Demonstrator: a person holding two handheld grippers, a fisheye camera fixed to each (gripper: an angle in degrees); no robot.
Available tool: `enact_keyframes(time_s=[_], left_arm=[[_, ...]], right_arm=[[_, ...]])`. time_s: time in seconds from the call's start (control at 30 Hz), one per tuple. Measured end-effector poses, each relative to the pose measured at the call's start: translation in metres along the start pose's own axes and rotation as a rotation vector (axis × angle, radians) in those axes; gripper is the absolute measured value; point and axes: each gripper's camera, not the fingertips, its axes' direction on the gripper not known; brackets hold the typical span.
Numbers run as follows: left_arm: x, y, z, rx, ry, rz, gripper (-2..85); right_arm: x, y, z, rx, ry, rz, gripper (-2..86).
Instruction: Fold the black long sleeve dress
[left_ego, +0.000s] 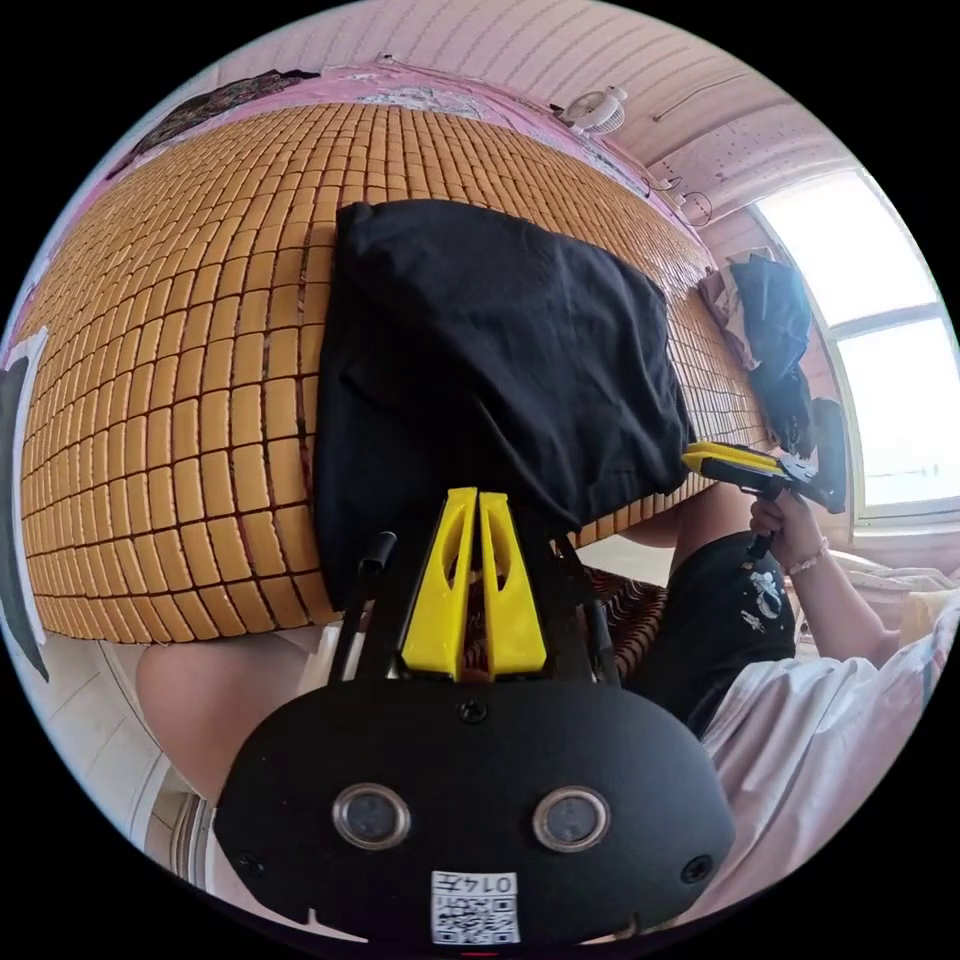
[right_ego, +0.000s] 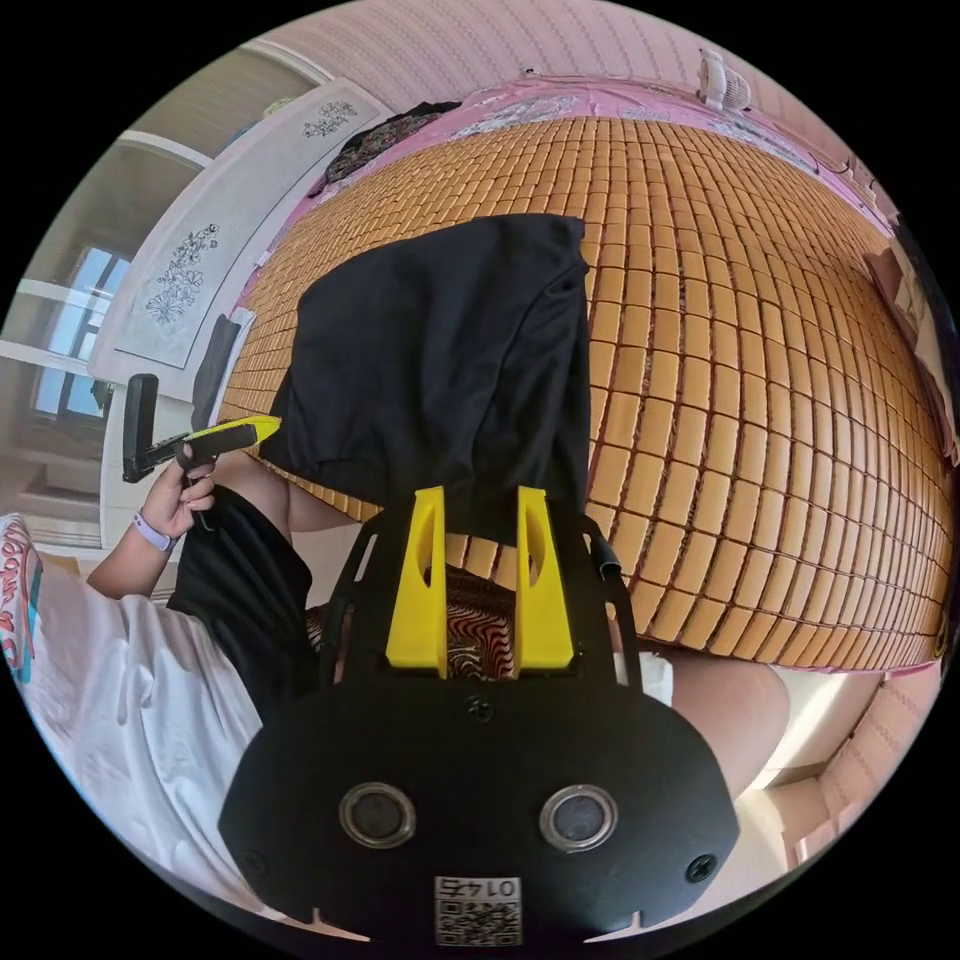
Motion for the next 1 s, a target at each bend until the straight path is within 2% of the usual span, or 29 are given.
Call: enact_keyframes(time_s=[0.1,0.2,0.33,0.47,0.57,0.67,0.83,1.0], left_arm=[[-0.002,0.003,-0.009,0.015,0.025,0.014,-0.7],[-0.009,0.010,-0.027,0.088,0.075,-0.010,-0.9],[-0.013,0.009,-0.028,0.118,0.061,-0.029,-0.6],[-0.001,-0.005,0.006,0.018,0.123,-0.019,2.8],[0.016,-0.010,0.032,-0.070,0.063,0.041,0.5],[0.027,-0.007,0.020,-0.019,0.007,0.095,-0.7],[0.013,0.007,-0.024,0.134,0.016,0.040,-0.9],[0.003,0.004,-0.001,0.093,0.094,-0.008,-0.6]], right_arm=[[-0.002,-0.005,-0.001,-0.016,0.068,-0.004,2.8],[-0.002,-0.008,-0.004,-0.023,0.042,-0.028,0.6],[0.002,-0.010,-0.003,-0.020,0.031,-0.021,0.0],[0.009,-0.009,0.006,-0.027,0.004,0.022,-0.1],[0.011,-0.009,0.008,-0.021,-0.009,0.035,-0.1],[0.011,-0.010,0.011,-0.024,-0.006,0.035,-0.1],[0.002,-0.011,0.008,-0.028,0.032,-0.004,-0.1],[-0.009,-0.016,0.017,-0.055,0.078,-0.054,-0.1]])
